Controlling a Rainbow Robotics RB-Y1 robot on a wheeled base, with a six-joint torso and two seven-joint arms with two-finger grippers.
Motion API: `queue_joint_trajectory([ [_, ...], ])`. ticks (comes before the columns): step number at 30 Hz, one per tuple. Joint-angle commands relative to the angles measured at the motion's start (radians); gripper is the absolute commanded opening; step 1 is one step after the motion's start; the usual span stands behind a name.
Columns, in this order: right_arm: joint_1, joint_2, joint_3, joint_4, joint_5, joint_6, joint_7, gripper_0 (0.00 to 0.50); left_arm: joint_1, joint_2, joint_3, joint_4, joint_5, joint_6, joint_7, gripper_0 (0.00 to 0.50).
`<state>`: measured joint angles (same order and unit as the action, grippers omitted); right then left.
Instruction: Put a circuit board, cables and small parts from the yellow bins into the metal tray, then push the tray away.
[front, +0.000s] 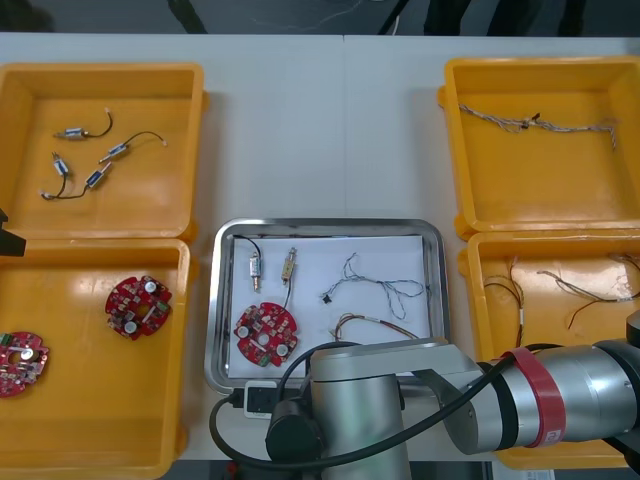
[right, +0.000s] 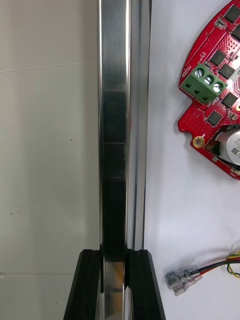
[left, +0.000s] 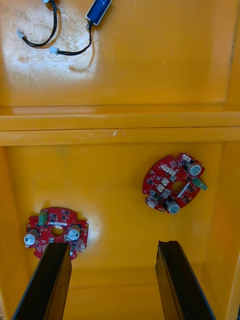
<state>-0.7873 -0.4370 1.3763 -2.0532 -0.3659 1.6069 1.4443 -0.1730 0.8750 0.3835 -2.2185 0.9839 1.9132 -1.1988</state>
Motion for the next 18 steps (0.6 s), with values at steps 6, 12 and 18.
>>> queue_joint_trajectory([
  [6, -0.02, 0.017, 0.017, -0.008, 0.036, -0.01, -0.028, 0.0, 0.015, 0.047, 0.029, -0.026, 0.007, 0.007, -0.051, 0.5],
  [12, -0.039, 0.009, 0.017, -0.008, 0.045, -0.01, -0.025, 0.0, 0.015, 0.047, 0.029, -0.026, 0.007, 0.007, -0.051, 0.5],
  [18, -0.073, -0.006, 0.021, -0.008, 0.045, -0.012, -0.022, 0.0, 0.015, 0.047, 0.029, -0.026, 0.007, 0.007, -0.051, 0.5],
])
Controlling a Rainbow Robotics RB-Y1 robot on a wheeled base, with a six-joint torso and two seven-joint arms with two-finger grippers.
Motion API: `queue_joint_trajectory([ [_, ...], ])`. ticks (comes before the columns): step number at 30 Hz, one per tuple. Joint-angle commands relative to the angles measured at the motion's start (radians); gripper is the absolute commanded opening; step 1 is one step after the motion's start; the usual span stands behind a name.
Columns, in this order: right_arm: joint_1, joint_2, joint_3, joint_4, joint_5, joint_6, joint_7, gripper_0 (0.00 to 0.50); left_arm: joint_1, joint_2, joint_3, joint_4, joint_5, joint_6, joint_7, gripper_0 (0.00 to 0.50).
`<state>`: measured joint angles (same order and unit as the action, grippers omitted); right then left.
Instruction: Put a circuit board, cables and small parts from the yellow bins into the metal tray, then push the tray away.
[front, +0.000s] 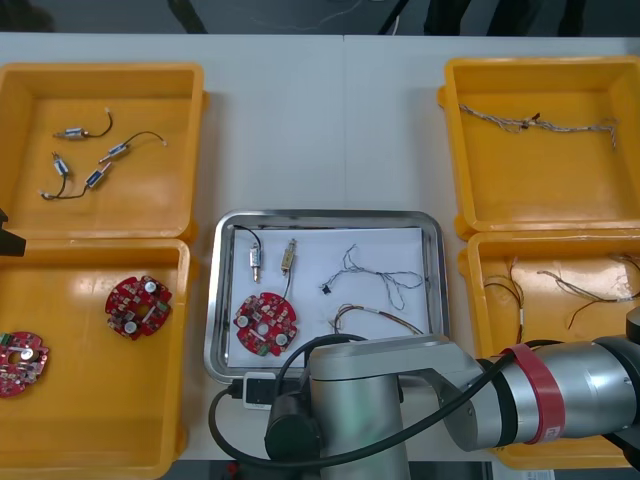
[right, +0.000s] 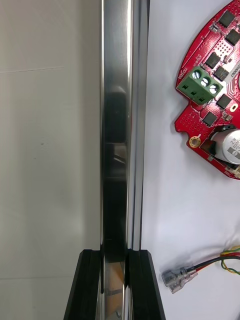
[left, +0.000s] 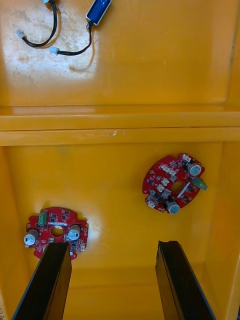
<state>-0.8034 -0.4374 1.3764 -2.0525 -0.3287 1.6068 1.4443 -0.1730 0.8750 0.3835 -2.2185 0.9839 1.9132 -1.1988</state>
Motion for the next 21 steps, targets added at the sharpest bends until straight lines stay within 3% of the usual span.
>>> queue_joint_trajectory([
  [1, -0.057, -0.006, 0.021, -0.009, 0.008, -0.012, -0.022, 0.0, 0.015, 0.047, 0.029, -0.026, 0.007, 0.007, -0.051, 0.5],
  [21, -0.175, -0.052, 0.044, 0.04, 0.011, -0.044, -0.021, 0.0, 0.015, 0.047, 0.029, -0.026, 0.007, 0.007, -0.051, 0.5],
])
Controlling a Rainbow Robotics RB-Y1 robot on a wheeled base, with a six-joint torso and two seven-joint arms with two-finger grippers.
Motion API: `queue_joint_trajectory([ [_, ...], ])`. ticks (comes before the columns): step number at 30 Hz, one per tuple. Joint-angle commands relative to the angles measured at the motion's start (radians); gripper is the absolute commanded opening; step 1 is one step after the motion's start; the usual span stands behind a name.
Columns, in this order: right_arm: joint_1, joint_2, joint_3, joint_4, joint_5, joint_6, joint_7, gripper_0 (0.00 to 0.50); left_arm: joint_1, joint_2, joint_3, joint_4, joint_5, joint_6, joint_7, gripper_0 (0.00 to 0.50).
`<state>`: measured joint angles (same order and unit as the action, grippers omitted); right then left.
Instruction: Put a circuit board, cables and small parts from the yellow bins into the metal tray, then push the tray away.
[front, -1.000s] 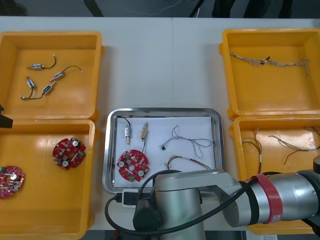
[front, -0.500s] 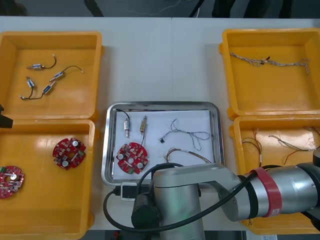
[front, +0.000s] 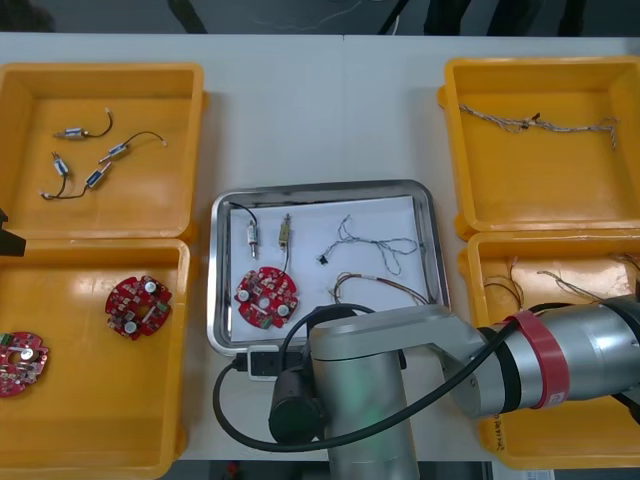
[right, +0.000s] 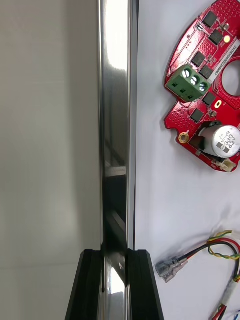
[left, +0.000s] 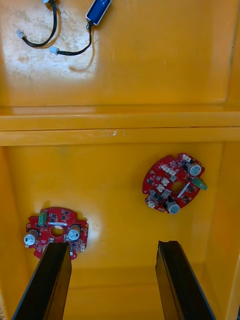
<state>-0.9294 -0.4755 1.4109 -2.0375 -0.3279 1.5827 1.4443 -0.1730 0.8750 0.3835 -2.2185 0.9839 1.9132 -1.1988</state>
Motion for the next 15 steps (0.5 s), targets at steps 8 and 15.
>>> queue_joint_trajectory([
  [8, -0.098, -0.006, 0.011, 0.065, 0.01, -0.047, -0.025, 0.0, 0.015, 0.047, 0.029, -0.026, 0.007, 0.007, -0.051, 0.5],
  [15, -0.147, -0.006, 0.011, 0.089, 0.007, -0.061, -0.019, 0.0, 0.015, 0.047, 0.029, -0.026, 0.007, 0.007, -0.051, 0.5],
])
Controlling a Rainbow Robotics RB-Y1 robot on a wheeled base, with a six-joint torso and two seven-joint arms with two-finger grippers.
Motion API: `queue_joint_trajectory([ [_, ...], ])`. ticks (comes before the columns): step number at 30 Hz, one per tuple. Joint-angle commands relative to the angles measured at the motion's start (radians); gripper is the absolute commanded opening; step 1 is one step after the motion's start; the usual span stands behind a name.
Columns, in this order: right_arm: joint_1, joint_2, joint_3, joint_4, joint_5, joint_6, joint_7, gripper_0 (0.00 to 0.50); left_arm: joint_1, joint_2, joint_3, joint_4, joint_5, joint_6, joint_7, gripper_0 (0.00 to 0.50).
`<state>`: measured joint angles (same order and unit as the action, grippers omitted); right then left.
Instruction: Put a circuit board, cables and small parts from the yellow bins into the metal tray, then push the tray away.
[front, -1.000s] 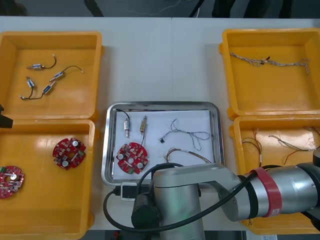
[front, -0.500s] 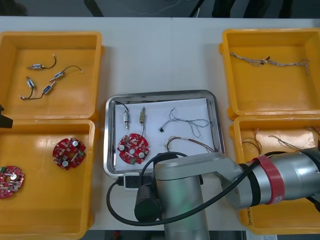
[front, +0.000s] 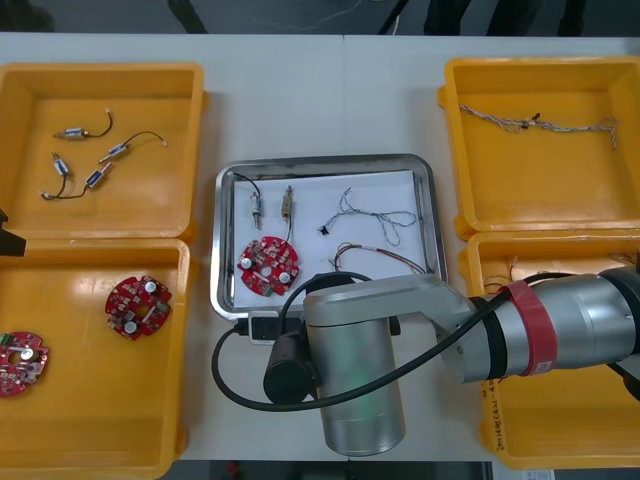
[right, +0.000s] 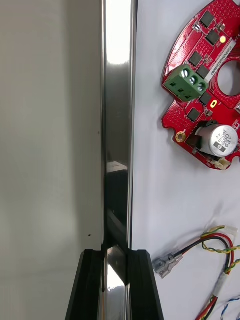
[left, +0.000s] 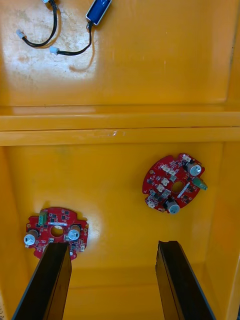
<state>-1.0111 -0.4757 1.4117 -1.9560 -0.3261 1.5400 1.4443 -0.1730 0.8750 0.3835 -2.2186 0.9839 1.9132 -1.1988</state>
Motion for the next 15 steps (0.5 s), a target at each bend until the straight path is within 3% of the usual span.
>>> queue_joint_trajectory([
  [1, -0.067, -0.006, 0.01, 0.009, 0.005, -0.02, -0.021, 0.0, 0.015, 0.047, 0.029, -0.026, 0.007, 0.007, -0.051, 0.5],
  [15, -0.138, -0.006, 0.01, 0.086, 0.001, -0.086, -0.025, 0.0, 0.015, 0.047, 0.029, -0.026, 0.007, 0.007, -0.051, 0.5],
])
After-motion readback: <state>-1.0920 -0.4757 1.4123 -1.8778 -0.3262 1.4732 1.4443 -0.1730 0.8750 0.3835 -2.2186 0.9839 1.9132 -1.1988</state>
